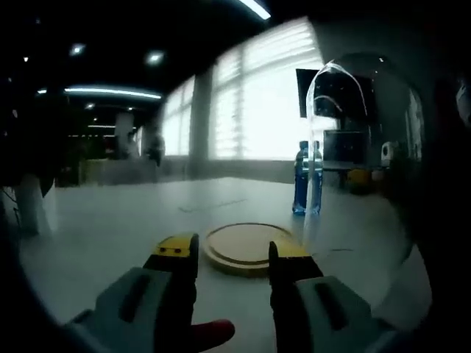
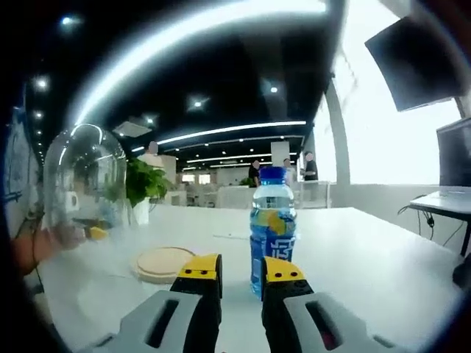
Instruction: Open the cover put in the Mizone put the cover back on
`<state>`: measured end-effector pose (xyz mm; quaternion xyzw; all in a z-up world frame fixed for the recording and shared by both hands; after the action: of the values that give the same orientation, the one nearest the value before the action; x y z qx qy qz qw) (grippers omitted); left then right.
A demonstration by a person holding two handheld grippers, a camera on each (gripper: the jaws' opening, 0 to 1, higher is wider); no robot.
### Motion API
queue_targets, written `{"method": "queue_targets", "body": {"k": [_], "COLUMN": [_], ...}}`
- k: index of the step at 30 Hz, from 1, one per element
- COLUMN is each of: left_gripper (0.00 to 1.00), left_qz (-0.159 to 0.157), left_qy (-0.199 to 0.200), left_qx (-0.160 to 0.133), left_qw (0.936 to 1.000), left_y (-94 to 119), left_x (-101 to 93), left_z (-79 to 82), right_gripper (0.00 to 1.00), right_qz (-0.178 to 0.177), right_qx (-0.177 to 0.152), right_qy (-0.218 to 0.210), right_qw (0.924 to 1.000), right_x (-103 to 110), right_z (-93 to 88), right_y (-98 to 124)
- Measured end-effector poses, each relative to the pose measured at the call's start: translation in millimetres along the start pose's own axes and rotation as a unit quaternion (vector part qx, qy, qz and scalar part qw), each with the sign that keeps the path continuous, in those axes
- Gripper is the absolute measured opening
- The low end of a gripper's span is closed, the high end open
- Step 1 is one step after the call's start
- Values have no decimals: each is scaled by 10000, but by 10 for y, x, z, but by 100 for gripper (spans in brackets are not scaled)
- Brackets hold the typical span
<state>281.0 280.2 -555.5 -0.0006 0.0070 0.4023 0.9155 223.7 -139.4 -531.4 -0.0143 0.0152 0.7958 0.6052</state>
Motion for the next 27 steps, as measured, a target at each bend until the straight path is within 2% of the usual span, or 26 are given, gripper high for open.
{"method": "queue_targets", "body": {"k": [3,9,15,27], "left_gripper": [31,31,31,31], "left_qz": [-64,-173,-140,-45], "left_qy": [139,121,132,99], "left_qx": [21,52,22,10], "left_qw": [9999,9998,9998,9999], "left_y": [-13,-10,4,21], "left_x": [3,-36,10,44], "left_z": [-18,-30,-20,-34], "right_gripper": [14,14,14,17], "right_qz": [-72,-119,-158,-148], "right_qx": [-3,-25,-38,-126], "right_qy": [-57,-155,-222,-55], "right_qw": [10000,9998,9996,9998], "right_x": [-5,-15,-25,10], "right_z": [-11,-8,-3,112], "right_y": [7,34,41,1]}}
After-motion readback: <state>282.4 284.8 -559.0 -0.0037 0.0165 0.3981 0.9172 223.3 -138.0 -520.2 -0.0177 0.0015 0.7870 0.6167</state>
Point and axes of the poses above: the point that each gripper's makers call its tool centre point, and the gripper's own axes: y roughly backward along the fingers, x roughly to its left, z roughly out of its top, the point moved 9 cm from there along y, roughly backward along the fingers, and after that the axes turned 2 degrees about y, right-handed, at the moved point
